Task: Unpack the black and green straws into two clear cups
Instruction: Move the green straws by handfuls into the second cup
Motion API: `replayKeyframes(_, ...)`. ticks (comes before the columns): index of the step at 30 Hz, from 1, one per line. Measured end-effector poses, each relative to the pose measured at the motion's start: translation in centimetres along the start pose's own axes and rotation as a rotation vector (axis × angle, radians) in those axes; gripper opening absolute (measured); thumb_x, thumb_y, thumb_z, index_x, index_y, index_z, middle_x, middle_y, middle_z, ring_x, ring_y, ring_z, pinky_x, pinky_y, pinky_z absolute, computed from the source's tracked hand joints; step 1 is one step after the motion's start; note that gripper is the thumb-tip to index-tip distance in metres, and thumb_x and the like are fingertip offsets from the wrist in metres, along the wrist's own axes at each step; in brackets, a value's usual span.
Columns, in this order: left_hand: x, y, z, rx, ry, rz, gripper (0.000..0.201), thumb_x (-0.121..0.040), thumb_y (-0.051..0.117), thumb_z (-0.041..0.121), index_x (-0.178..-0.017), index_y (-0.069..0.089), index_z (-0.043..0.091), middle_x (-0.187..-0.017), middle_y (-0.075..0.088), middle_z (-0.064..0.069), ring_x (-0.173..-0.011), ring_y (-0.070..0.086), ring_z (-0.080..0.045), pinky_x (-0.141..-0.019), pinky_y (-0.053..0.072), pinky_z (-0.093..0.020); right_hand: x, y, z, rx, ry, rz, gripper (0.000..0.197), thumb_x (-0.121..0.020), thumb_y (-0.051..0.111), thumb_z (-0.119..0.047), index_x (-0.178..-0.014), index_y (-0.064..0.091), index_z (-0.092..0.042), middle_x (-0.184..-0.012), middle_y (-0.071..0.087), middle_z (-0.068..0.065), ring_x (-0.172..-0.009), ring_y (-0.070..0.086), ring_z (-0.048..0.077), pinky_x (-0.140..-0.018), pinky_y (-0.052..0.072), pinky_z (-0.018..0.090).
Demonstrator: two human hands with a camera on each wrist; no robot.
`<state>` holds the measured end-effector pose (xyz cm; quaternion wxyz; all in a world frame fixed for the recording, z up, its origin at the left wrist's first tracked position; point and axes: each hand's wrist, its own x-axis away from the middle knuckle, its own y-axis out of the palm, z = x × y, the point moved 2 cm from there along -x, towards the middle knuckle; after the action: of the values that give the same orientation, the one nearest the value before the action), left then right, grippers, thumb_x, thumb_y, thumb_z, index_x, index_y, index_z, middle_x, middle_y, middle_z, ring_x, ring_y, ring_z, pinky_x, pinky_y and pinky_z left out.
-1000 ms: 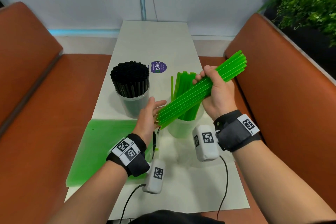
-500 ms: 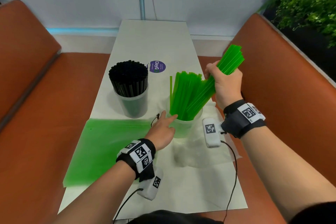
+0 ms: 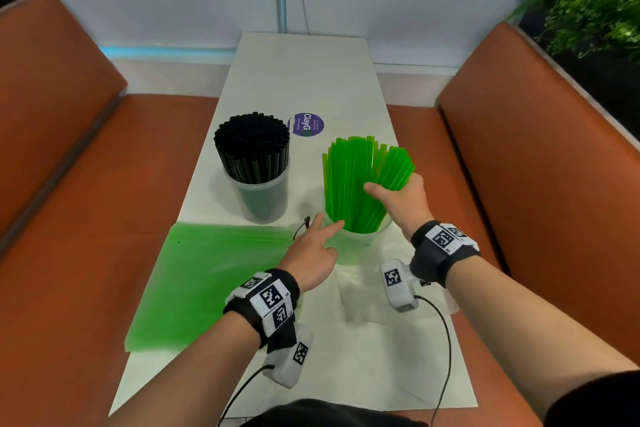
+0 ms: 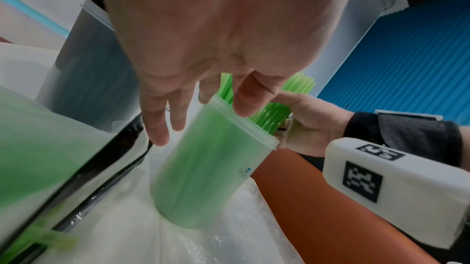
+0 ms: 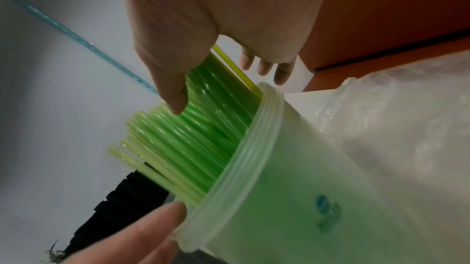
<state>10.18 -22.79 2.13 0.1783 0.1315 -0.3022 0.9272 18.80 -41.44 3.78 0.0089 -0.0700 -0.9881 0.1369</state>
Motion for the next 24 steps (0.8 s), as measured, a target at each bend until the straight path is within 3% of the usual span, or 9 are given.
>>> replayKeyframes(4,-0.1,0.1,0.0,0.015,-0.005,0.011,0.066,-0.094,0.041,0.005,-0.150,0.035,0.041,-0.166,0.001,0.008,-0.153,0.009,-0.019,-0.120,0.020,-0.033,-1.3,-1.0,-1.8,0.163,-0.151,0.101,0.069,-0.070,0.082,-0.037,-0.127,0.044,-0.042,-0.137,0.041,-0.002,-0.124,0.043,0.012,-0.108,0.037,0.035)
replayKeyframes(6,-0.2,0.1,0.0,0.014,-0.006,0.015,0.066,-0.094,0.041,0.005,-0.149,0.036,0.041,-0.166,0.001,0.008,-0.152,0.010,-0.019,-0.120,0.024,-0.036,-2.3,-1.0,-3.1,0.150,-0.223,0.077,0.076,-0.073,0.076,-0.044,-0.137,0.036,-0.043,-0.145,0.036,-0.005,-0.130,0.038,0.012,-0.112,0.034,0.037)
replayKeyframes(10,-0.3,0.0,0.1,0.005,-0.004,0.024,0.066,-0.094,0.041,0.004,-0.150,0.037,0.039,-0.166,0.002,0.006,-0.152,0.012,-0.018,-0.119,0.025,-0.038,-4.0,0.7,-4.8,0.363,-0.310,-0.156,0.082,-0.077,0.064,-0.062,-0.147,0.026,-0.042,-0.155,0.031,-0.004,-0.139,0.030,0.013,-0.113,0.028,0.039)
replayKeyframes(13,-0.4,0.0,0.1,-0.005,-0.002,0.026,0.066,-0.094,0.042,0.004,-0.150,0.037,0.037,-0.166,0.003,0.002,-0.152,0.010,-0.019,-0.121,0.019,-0.033,-3.9,3.1,-5.4,0.635,-0.333,-0.359,0.086,-0.072,0.054,-0.080,-0.145,0.018,-0.054,-0.154,0.031,0.005,-0.142,0.026,0.027,-0.113,0.029,0.051)
replayKeyframes(15,-0.5,0.1,0.2,-0.012,-0.006,0.028,0.066,-0.094,0.042,0.005,-0.151,0.036,0.036,-0.166,0.003,0.001,-0.153,0.009,-0.022,-0.122,0.017,-0.035,-3.5,4.8,-5.6,0.786,-0.350,-0.405,0.085,-0.067,0.052,-0.084,-0.141,0.016,-0.061,-0.147,0.033,0.006,-0.135,0.029,0.031,-0.106,0.036,0.053)
replayKeyframes(18,-0.5,0.1,0.2,-0.026,-0.018,0.044,0.066,-0.093,0.043,0.005,-0.151,0.036,0.035,-0.166,0.002,0.000,-0.152,0.011,-0.025,-0.121,0.023,-0.041,-2.5,6.7,-5.8,0.899,-0.436,-0.366,0.068,-0.070,0.058,-0.068,-0.133,0.036,-0.054,-0.129,0.037,0.002,-0.121,0.035,0.026,-0.093,0.047,0.047)
replayKeyframes(21,-0.4,0.3,0.1,-0.034,-0.009,0.055,0.068,-0.092,0.045,0.004,-0.152,0.034,0.034,-0.166,0.002,0.001,-0.152,0.013,-0.022,-0.120,0.024,-0.035,-2.3,7.0,-5.7,0.811,-0.472,-0.279,0.039,-0.077,0.063,-0.044,-0.114,0.055,-0.034,-0.114,0.040,0.001,-0.108,0.039,0.023,-0.086,0.050,0.043)
replayKeyframes(24,-0.3,0.6,0.0,-0.034,-0.006,0.050,0.069,-0.092,0.046,0.005,-0.152,0.033,0.036,-0.166,0.002,0.003,-0.152,0.014,-0.021,-0.116,0.024,-0.029,-2.7,5.6,-5.5,0.704,-0.493,-0.164,0.028,-0.081,0.063,-0.035,-0.106,0.060,-0.025,-0.109,0.044,0.003,-0.105,0.042,0.024,-0.086,0.047,0.038)
